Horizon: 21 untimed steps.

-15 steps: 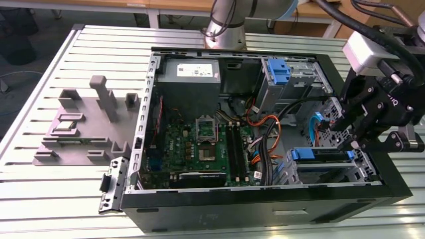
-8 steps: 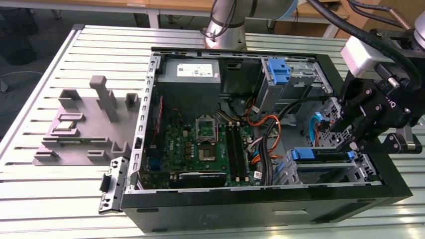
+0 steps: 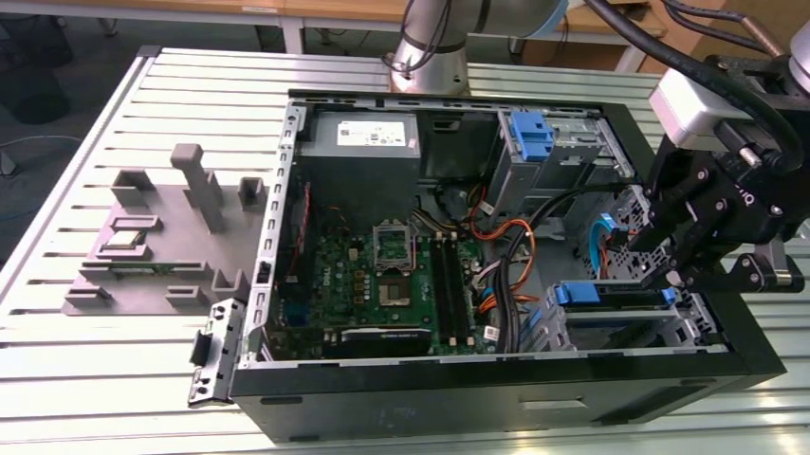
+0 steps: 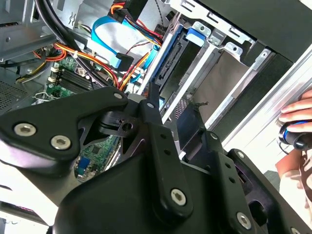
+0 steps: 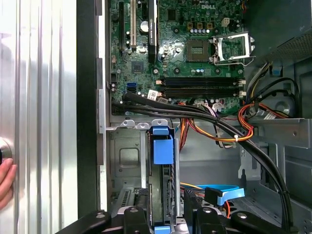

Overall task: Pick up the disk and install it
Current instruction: 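Insert the first disk wire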

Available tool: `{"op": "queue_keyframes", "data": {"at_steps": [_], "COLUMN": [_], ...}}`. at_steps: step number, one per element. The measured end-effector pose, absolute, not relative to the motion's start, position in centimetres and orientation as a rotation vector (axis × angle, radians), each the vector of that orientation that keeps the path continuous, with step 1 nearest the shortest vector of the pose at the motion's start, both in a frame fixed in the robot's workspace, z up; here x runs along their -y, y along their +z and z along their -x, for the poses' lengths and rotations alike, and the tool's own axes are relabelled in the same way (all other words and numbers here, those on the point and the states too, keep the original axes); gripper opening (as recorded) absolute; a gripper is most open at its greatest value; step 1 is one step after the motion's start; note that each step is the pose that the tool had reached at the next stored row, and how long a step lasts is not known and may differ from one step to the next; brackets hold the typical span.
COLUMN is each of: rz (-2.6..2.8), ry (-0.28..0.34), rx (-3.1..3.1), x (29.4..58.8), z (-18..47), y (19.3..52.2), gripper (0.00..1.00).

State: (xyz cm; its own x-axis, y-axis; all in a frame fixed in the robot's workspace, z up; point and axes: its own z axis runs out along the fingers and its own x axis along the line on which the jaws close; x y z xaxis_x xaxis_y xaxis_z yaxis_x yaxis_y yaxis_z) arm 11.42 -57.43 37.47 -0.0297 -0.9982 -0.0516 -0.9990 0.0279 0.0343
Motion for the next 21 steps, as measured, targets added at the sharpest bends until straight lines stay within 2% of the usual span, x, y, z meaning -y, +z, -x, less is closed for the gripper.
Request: {"op": "queue_keyframes", "data": {"at_steps": [21], "rz": [2.18], "ry": [0.097], "rx": [-2.241], "x": [55.2], "z": [-11.4], "y": [36.6], "gripper": [0.42]}}
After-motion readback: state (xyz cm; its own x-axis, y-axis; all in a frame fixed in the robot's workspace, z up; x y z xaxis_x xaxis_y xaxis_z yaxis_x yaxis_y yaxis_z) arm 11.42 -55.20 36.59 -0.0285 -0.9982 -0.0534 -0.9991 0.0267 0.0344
